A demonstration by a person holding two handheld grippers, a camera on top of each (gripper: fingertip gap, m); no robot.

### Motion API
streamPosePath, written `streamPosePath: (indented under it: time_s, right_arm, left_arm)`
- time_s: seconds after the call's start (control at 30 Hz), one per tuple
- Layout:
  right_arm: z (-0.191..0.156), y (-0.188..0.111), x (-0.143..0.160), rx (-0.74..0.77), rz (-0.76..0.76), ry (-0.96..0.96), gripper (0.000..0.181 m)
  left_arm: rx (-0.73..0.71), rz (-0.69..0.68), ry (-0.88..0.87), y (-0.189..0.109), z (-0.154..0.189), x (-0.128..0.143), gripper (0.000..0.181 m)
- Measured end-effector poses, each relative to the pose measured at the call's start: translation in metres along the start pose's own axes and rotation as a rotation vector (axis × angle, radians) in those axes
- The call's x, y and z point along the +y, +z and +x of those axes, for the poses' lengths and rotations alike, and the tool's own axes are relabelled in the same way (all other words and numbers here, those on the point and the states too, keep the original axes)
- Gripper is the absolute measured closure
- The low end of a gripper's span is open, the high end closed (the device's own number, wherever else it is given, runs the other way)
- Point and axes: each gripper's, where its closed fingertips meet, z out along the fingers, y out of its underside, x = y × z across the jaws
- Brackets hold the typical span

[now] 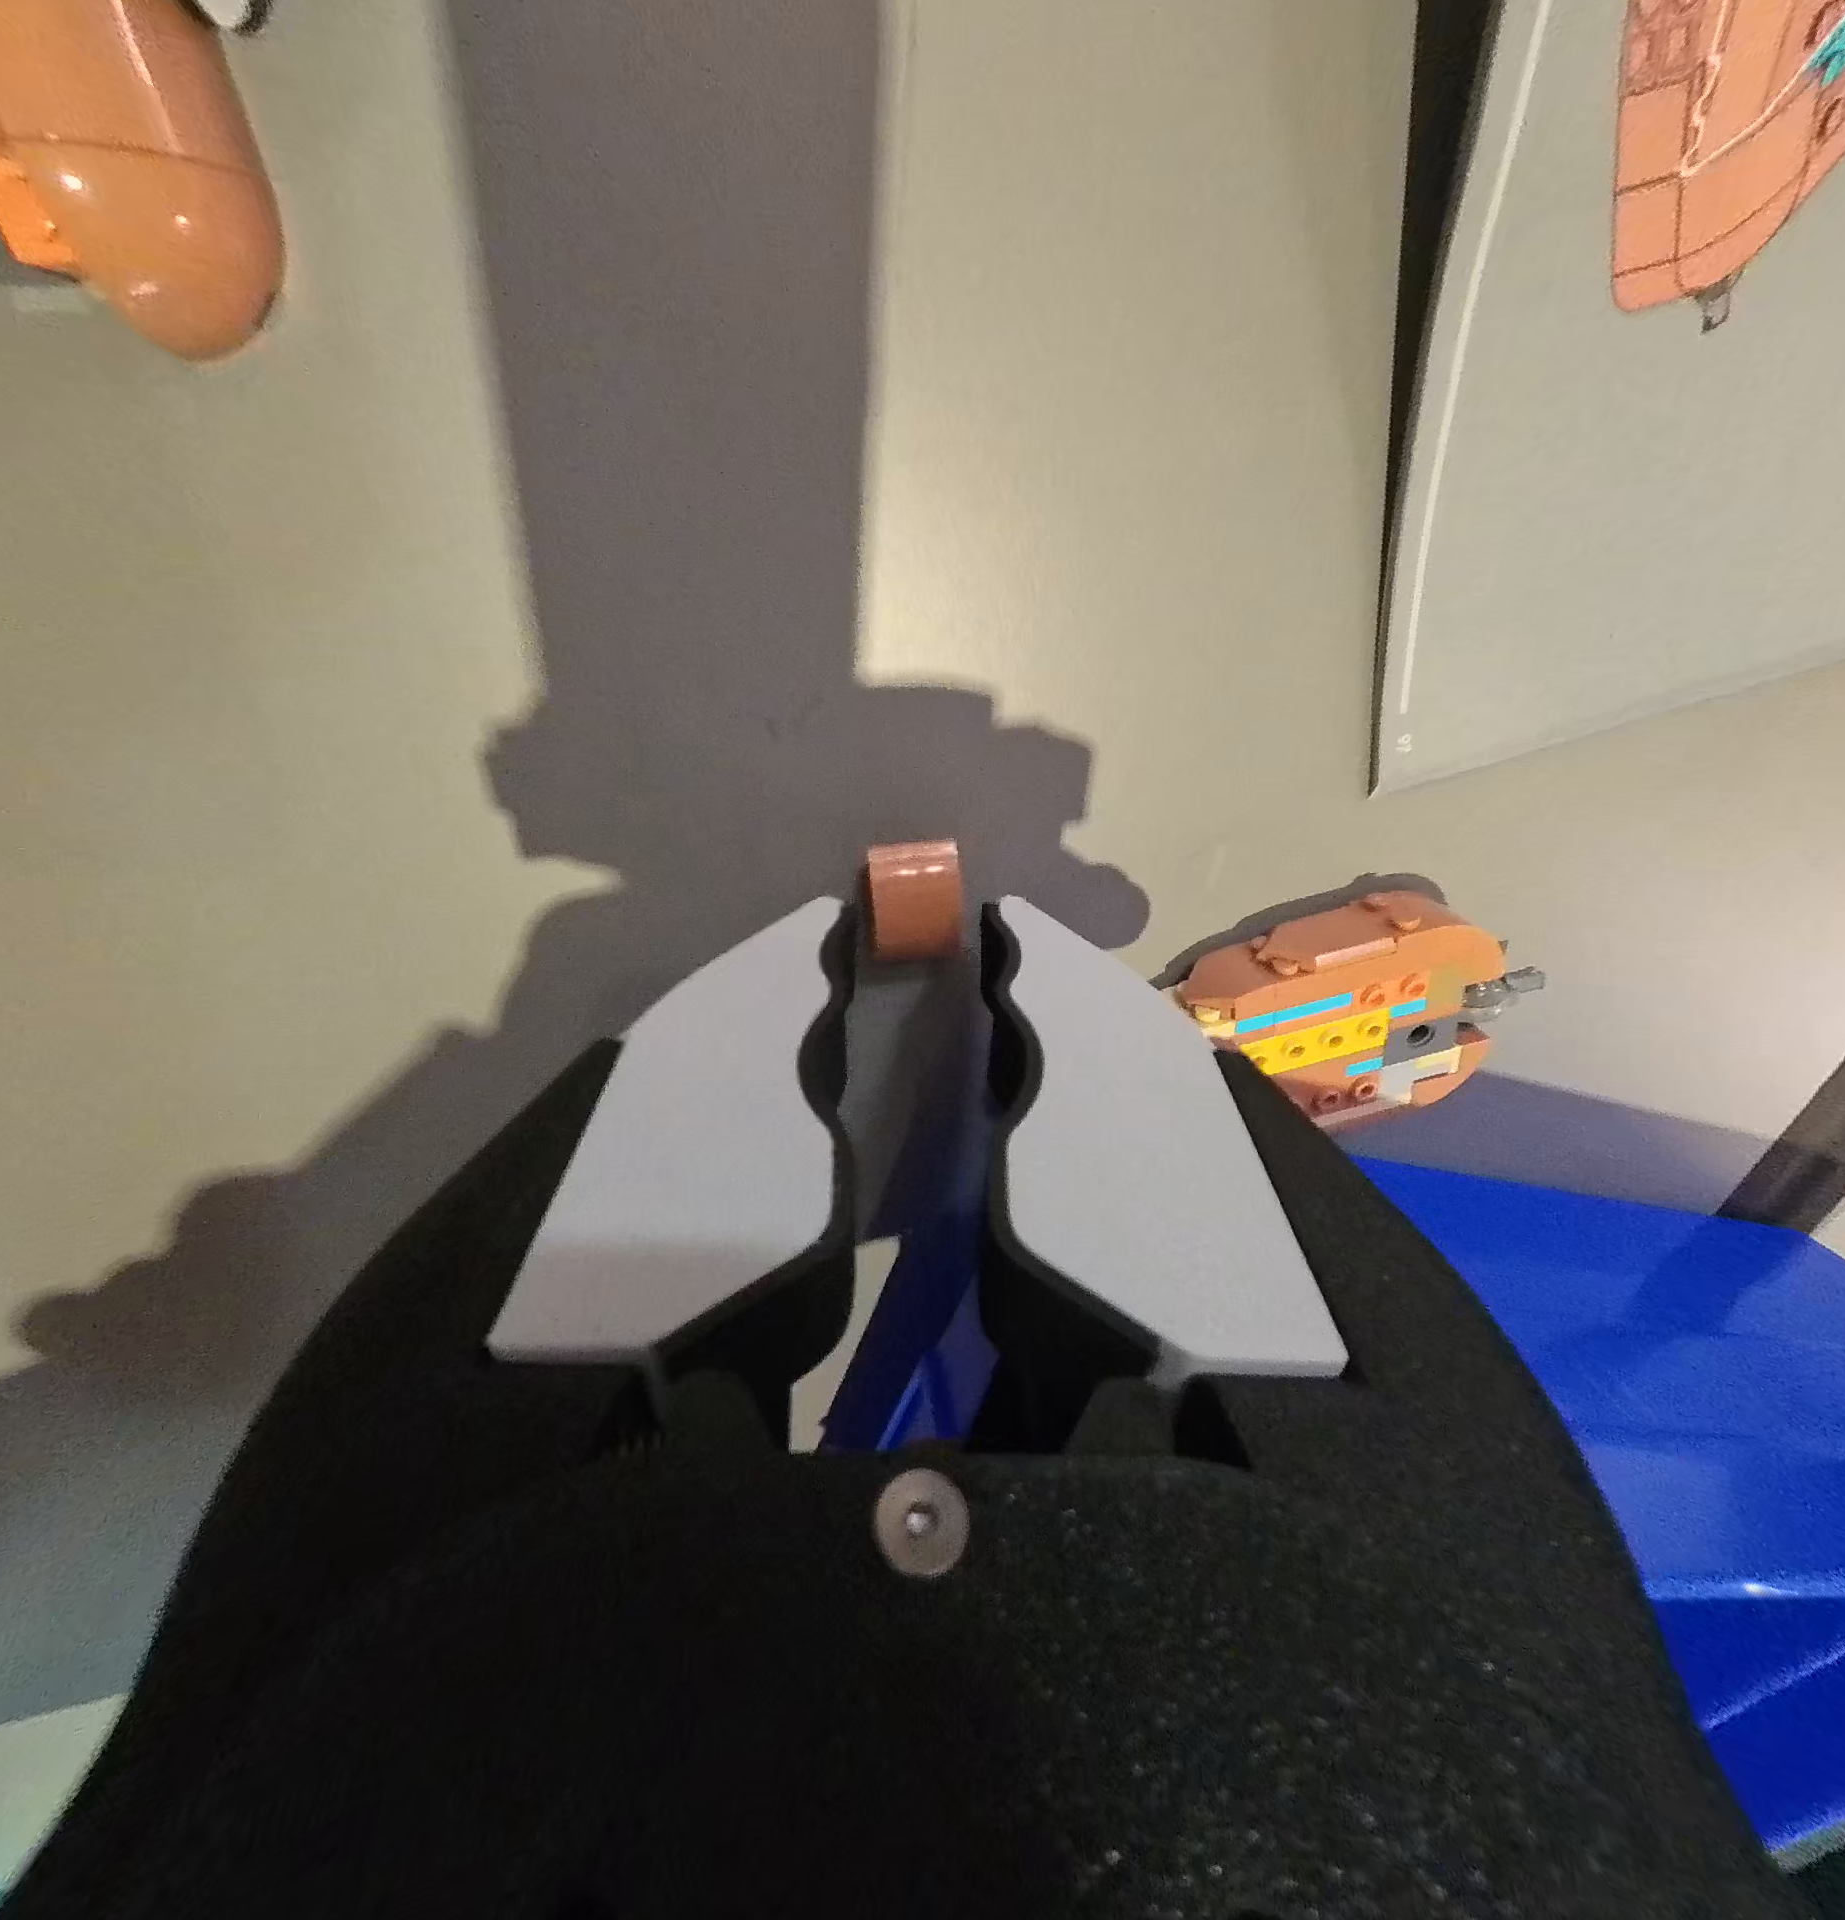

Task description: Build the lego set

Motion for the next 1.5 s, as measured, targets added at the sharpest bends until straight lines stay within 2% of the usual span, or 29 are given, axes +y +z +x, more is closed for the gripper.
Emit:
streamPosePath:
  time_s: [0.37,0.53,0.63,0.77,0.87,0.93,1.03,1.13,1.2,1.3,1.5]
  right_arm:
    - [0.001,0.007,-0.001,-0.092,-0.028,0.005,0.160]
    - [-0.001,0.006,-0.001,-0.092,0.016,0.031,0.165]
    - [-0.012,-0.008,-0.016,-0.132,0.230,0.058,0.165]
    - [-0.032,-0.057,-0.043,-0.189,0.714,0.081,0.165]
    - [-0.041,-0.099,-0.049,-0.214,1.066,0.106,0.165]
    - [-0.043,-0.114,-0.047,-0.209,1.193,0.133,0.165]
    - [-0.048,-0.122,-0.046,-0.208,1.283,0.149,0.165]
    - [-0.054,-0.125,-0.051,-0.214,1.302,0.140,0.165]
    - [-0.055,-0.125,-0.056,-0.215,1.273,0.133,0.165]
    - [-0.054,-0.118,-0.067,-0.197,1.150,0.126,0.165]
    - [-0.059,-0.094,-0.083,-0.206,0.809,0.084,0.165]
  left_arm:
    - [0.021,0.013,-0.019,-0.001,0.000,-0.001,0.140]
    - [0.010,0.013,-0.021,-0.001,-0.001,-0.001,0.147]
    - [0.006,0.012,-0.022,-0.001,-0.002,-0.001,0.148]
    - [0.008,0.013,-0.022,-0.001,-0.002,-0.002,0.148]
    - [0.009,0.016,-0.027,0.000,-0.003,-0.003,0.148]
    - [0.012,0.020,-0.037,-0.001,-0.004,-0.003,0.148]
    - [0.011,0.048,-0.062,-0.003,-0.006,-0.006,0.148]
    - [0.013,0.112,-0.085,-0.008,-0.009,-0.013,0.148]
    - [0.024,0.201,-0.092,-0.015,-0.010,-0.024,0.148]
    - [0.025,0.312,-0.114,-0.024,-0.013,-0.037,0.148]
    - [-0.043,0.353,-0.092,-0.030,-0.022,-0.043,0.148]
